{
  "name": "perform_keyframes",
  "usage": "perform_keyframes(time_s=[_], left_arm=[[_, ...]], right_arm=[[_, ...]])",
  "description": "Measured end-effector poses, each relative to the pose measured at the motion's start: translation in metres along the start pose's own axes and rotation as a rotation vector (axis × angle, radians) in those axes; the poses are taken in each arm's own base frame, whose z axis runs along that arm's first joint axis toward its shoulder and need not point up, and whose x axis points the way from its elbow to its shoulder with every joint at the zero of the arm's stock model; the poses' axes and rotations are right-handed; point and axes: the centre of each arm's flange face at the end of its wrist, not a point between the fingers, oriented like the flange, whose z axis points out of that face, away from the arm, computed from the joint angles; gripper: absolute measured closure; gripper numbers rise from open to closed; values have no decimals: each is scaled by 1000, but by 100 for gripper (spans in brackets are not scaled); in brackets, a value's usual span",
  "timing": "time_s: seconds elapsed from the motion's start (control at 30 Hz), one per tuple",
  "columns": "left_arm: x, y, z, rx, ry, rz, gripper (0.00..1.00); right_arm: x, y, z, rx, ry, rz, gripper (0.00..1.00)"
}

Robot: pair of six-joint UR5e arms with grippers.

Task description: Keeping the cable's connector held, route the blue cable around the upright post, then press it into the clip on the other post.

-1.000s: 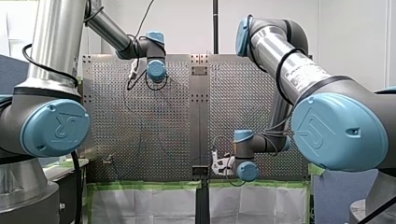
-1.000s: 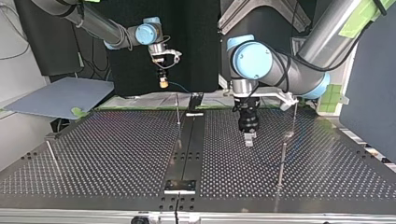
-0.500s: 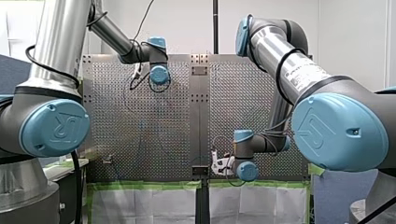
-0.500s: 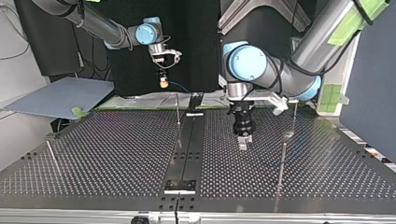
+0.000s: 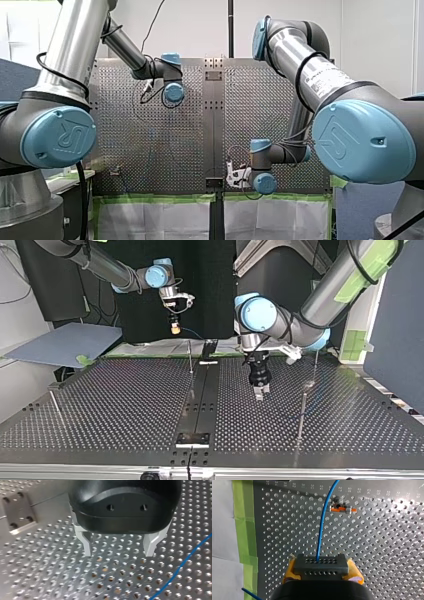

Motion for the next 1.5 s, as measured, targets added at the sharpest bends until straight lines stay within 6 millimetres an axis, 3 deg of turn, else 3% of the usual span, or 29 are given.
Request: perform_keyframes(time_s=[0.13, 0.33, 0.67, 1.03, 1.5], left_arm=[[9, -4, 4, -29, 11, 1, 0], [7, -5, 16, -53, 17, -1, 0], [12, -22, 37, -44, 47, 23, 0], [19, -5, 58, -119, 80, 23, 0], [25, 3, 66, -137, 88, 37, 0]], right_arm=[[0, 0, 0, 0, 0, 0, 100], [0, 0, 0, 0, 1, -1, 100], [0, 0, 0, 1, 0, -4, 100], [0, 1, 1, -2, 2, -5, 100], [1, 3, 2, -6, 7, -3, 100]])
